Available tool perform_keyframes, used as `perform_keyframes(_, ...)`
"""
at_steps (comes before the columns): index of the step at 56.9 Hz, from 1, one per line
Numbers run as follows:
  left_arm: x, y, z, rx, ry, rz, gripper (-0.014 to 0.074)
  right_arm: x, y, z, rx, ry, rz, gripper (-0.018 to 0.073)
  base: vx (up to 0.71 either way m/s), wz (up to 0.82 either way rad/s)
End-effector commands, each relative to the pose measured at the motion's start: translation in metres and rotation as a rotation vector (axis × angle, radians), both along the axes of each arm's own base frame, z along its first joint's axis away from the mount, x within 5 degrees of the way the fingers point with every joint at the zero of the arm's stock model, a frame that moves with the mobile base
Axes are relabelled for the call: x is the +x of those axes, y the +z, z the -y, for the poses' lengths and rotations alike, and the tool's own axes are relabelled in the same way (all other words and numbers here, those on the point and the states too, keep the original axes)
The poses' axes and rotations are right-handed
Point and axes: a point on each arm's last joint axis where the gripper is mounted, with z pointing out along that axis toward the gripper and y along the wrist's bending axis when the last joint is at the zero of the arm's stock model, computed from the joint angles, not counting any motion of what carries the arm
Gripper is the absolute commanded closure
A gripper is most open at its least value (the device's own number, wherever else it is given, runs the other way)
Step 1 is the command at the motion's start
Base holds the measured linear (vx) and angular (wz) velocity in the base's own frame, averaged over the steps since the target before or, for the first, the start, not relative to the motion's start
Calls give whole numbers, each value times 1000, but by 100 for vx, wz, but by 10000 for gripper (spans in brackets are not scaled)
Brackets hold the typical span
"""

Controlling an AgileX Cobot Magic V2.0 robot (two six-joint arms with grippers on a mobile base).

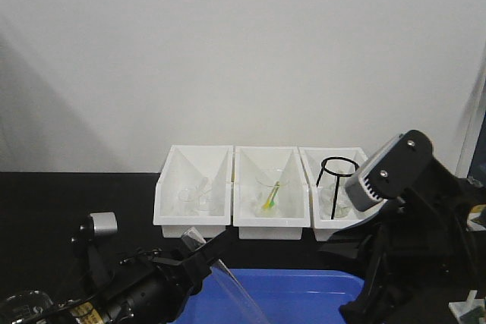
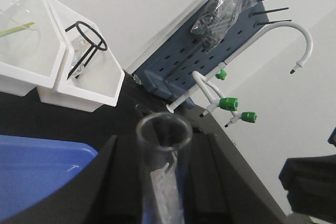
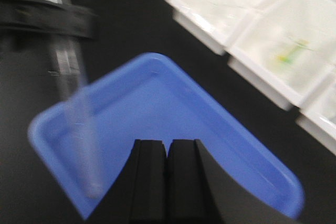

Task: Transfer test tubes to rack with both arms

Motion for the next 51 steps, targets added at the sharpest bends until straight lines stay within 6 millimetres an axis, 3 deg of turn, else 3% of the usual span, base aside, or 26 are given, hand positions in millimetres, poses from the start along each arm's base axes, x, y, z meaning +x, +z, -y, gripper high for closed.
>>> perform_keyframes(1, 0, 24, 4, -119, -15, 120, 611, 2, 16, -9, 71, 78, 75, 566, 0, 0)
perform_keyframes(22, 7, 11, 11, -188, -36, 172, 611, 30, -13, -25, 50, 152, 48, 534, 0, 0)
perform_keyframes(29, 9, 8, 13, -189, -40, 174, 611, 36, -18, -29, 67, 173, 47, 440, 0, 0)
perform_keyframes(42, 8, 4, 16, -164, -69, 188, 611, 42, -26, -34, 92, 180, 9, 179, 0, 0)
perform_keyframes(51, 7, -1, 20, -139, -109, 196, 611, 42, -27, -34, 95, 179, 2, 94, 0, 0)
